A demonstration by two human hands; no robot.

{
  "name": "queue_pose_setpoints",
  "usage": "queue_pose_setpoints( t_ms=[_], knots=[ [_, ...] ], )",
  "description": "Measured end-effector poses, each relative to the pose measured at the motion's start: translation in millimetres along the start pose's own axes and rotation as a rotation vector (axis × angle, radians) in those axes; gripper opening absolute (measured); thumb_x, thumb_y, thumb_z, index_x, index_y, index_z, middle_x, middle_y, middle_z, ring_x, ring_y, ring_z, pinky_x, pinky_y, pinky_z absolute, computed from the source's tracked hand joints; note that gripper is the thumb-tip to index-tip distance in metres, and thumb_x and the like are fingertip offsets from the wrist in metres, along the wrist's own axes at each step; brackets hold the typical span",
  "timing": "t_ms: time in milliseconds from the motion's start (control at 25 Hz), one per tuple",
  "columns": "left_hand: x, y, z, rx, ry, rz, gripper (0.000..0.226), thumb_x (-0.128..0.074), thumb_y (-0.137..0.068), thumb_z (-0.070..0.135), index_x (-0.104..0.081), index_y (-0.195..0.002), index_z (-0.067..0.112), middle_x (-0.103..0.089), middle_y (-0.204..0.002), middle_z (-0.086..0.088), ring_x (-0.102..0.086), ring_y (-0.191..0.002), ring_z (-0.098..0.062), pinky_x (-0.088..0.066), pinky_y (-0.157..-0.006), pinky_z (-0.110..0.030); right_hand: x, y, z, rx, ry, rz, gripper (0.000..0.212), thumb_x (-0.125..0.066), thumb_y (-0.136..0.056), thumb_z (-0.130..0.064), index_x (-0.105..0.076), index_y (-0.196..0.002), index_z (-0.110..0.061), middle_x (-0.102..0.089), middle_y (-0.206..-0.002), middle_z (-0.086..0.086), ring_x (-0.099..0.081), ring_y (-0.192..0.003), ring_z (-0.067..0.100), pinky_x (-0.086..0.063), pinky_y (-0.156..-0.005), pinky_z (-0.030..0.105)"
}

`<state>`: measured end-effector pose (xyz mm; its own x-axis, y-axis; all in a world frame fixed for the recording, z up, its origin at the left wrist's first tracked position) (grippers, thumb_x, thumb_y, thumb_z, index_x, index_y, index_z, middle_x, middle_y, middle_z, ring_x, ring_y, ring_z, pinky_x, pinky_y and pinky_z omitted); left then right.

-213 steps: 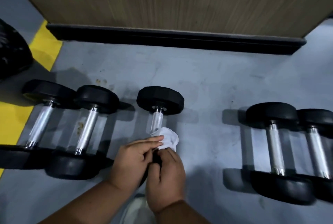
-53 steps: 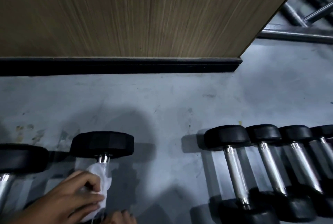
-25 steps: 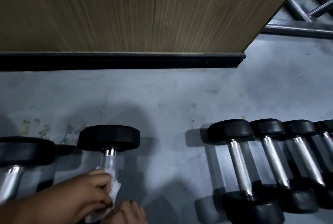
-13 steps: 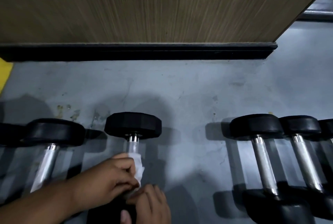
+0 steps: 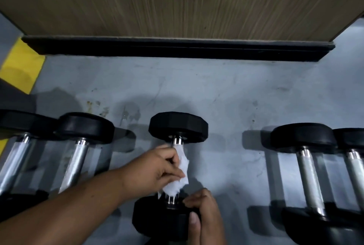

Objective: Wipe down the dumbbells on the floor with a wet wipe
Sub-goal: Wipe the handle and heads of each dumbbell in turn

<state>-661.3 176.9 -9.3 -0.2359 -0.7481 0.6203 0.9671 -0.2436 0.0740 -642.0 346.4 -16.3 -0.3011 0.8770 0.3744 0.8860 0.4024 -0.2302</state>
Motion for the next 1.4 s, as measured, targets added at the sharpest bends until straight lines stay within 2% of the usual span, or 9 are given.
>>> queue_pose_setpoints(
  t_ms=[120,280,520,640,840,960,1200,1280,1400],
  knots=[
    [-19,8,11,-0.057,0.021,-0.111,0.016,-0.072,-0.094,0.031,-0.08,-0.106,0.024,-0.053,-0.095,0.015,-0.054,-0.097,0.0,-0.046,-0.086,-0.015,15,1,13,-0.012,-0.048,-0.018,0.039,-0.033,-0.106,-0.051,-0.059,-0.091,-0.027,-0.063,-0.093,-0.008,-0.065,-0.087,0.013,-0.05,-0.072,0.033],
    [-14,-3,5,-0.063,-0.011,-0.149,0.014,-0.073,-0.093,0.03,-0.08,-0.104,0.023,-0.043,-0.089,0.021,-0.048,-0.091,0.007,-0.038,-0.081,-0.007,8,3,3,-0.031,-0.033,-0.012,0.045,-0.035,-0.105,-0.047,-0.063,-0.086,-0.017,-0.061,-0.091,-0.005,-0.064,-0.087,0.016,-0.049,-0.073,0.035],
    [11,-21,-11,0.023,-0.027,0.127,0.019,-0.072,-0.088,0.029,-0.082,-0.101,0.02,-0.049,-0.091,0.019,-0.048,-0.089,0.006,-0.037,-0.082,-0.004,5,-1,-4,-0.023,0.003,-0.085,0.048,-0.034,-0.106,-0.048,-0.064,-0.089,-0.016,-0.06,-0.094,-0.008,-0.063,-0.09,0.015,-0.05,-0.074,0.037],
    [7,-12,-9,0.092,0.029,0.213,0.023,-0.066,-0.088,0.034,-0.082,-0.098,0.022,-0.052,-0.09,0.011,-0.05,-0.091,-0.001,-0.04,-0.084,-0.009,4,-1,-4,-0.009,0.046,-0.122,0.046,-0.033,-0.106,-0.047,-0.064,-0.091,-0.017,-0.059,-0.095,-0.009,-0.062,-0.091,0.014,-0.05,-0.075,0.036],
    [-13,-2,14,-0.046,-0.128,0.002,0.01,-0.077,-0.088,0.031,-0.082,-0.094,0.024,-0.051,-0.087,0.012,-0.047,-0.089,-0.002,-0.034,-0.08,-0.006,4,-2,-8,0.003,0.086,-0.172,0.038,-0.033,-0.107,-0.046,-0.06,-0.095,-0.021,-0.056,-0.096,-0.01,-0.061,-0.091,0.015,-0.049,-0.077,0.035],
    [-17,-6,13,-0.078,-0.146,-0.085,0.014,-0.074,-0.089,0.031,-0.081,-0.097,0.023,-0.051,-0.087,0.012,-0.044,-0.089,0.002,-0.031,-0.081,-0.002,2,-1,-8,0.014,0.125,-0.241,0.038,-0.031,-0.108,-0.045,-0.058,-0.098,-0.021,-0.054,-0.097,-0.01,-0.059,-0.092,0.014,-0.048,-0.08,0.034],
    [9,-23,-8,0.064,-0.113,0.174,0.017,-0.075,-0.086,0.025,-0.082,-0.099,0.018,-0.054,-0.087,0.009,-0.046,-0.086,-0.004,-0.037,-0.08,-0.009,1,4,-4,-0.085,0.203,-0.291,0.047,-0.026,-0.107,-0.049,-0.061,-0.101,-0.019,-0.053,-0.098,-0.01,-0.056,-0.094,0.012,-0.045,-0.084,0.031],
    [5,-19,-4,0.073,-0.097,0.221,0.017,-0.072,-0.084,0.025,-0.083,-0.096,0.019,-0.052,-0.085,0.01,-0.05,-0.084,-0.013,-0.041,-0.078,-0.015,2,6,-6,-0.123,0.223,-0.302,0.044,-0.025,-0.106,-0.049,-0.059,-0.099,-0.022,-0.052,-0.097,-0.012,-0.055,-0.094,0.01,-0.045,-0.084,0.031],
    [7,-15,-1,0.09,-0.098,0.275,0.018,-0.069,-0.083,0.025,-0.083,-0.093,0.019,-0.049,-0.085,0.012,-0.051,-0.081,-0.019,-0.038,-0.076,-0.014,3,5,-12,-0.197,0.233,-0.297,0.031,-0.032,-0.102,-0.04,-0.056,-0.092,-0.022,-0.053,-0.091,-0.01,-0.055,-0.09,0.01,-0.046,-0.081,0.034]
  ],
)
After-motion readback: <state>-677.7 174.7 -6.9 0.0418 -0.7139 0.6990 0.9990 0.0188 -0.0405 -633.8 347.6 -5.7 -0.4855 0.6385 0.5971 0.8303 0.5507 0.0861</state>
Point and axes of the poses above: each hand's wrist, its own y-axis away from the middle knuckle, its own x-axis out of the back of the hand, z = x × y, the point moved 8 cm from there along -y, towards the middle knuckle
